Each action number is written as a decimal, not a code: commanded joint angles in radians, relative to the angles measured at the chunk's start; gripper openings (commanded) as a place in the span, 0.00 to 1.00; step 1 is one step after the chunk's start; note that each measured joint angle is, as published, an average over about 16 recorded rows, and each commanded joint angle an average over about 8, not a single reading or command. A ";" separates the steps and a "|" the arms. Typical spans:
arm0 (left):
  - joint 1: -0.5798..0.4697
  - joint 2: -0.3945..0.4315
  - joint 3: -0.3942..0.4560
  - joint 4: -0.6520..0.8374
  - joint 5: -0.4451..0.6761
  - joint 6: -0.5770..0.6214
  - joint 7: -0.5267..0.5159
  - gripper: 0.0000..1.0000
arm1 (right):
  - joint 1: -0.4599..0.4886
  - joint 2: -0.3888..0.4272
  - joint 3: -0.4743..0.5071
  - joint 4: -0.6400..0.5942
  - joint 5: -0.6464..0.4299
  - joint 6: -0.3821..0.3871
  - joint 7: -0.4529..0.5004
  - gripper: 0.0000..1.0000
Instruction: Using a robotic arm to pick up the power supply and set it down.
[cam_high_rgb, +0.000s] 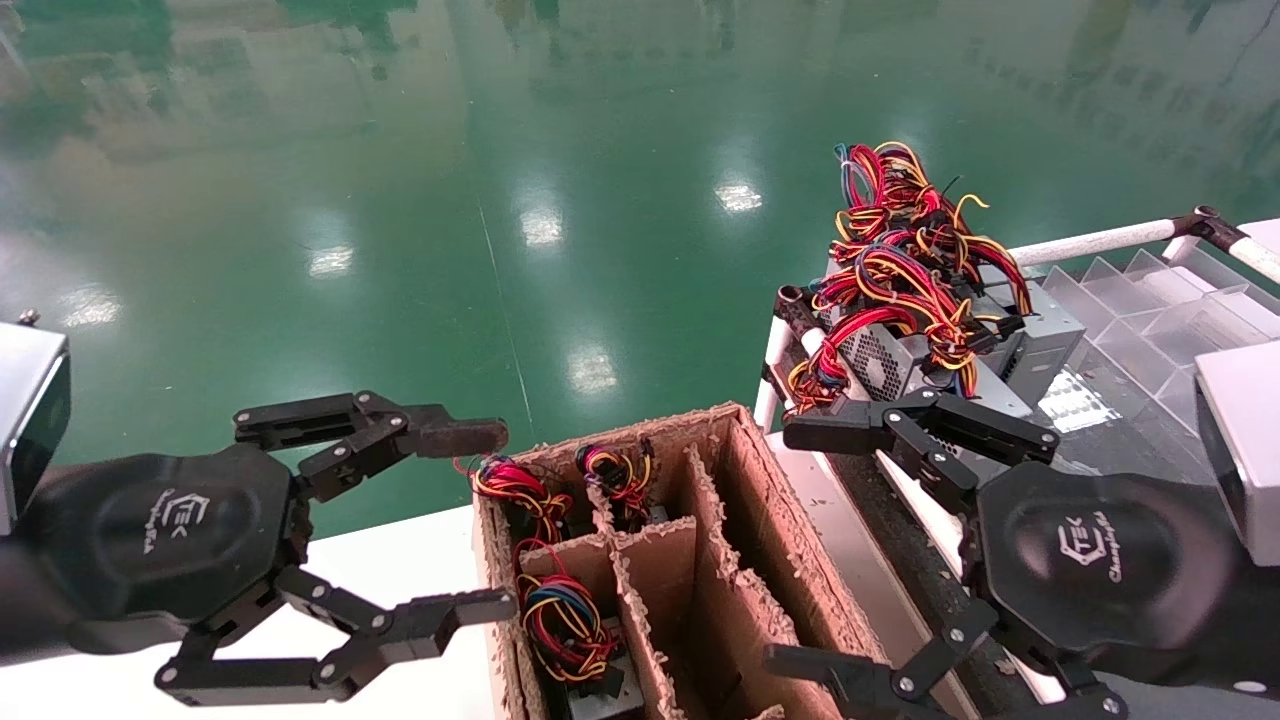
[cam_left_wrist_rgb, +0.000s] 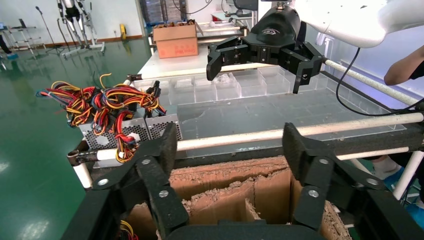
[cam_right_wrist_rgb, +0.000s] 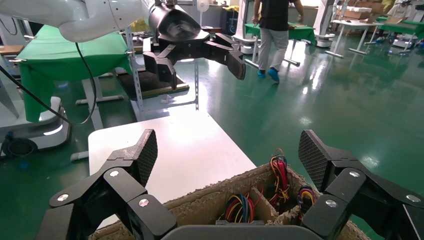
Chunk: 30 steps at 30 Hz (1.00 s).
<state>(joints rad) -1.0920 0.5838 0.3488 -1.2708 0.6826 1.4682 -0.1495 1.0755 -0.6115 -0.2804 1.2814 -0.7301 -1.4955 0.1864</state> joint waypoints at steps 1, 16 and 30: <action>0.000 0.000 0.000 0.000 0.000 0.000 0.000 0.00 | 0.000 0.000 0.000 0.000 0.000 0.000 0.000 1.00; 0.000 0.000 0.000 0.000 0.000 0.000 0.000 0.00 | -0.005 -0.009 -0.007 -0.005 -0.025 0.021 -0.011 1.00; 0.000 0.000 0.000 0.000 0.000 0.000 0.000 0.30 | 0.064 -0.125 -0.100 -0.162 -0.191 0.078 -0.019 1.00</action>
<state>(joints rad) -1.0923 0.5838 0.3491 -1.2704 0.6824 1.4684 -0.1492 1.1478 -0.7469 -0.3873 1.1039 -0.9265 -1.4259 0.1637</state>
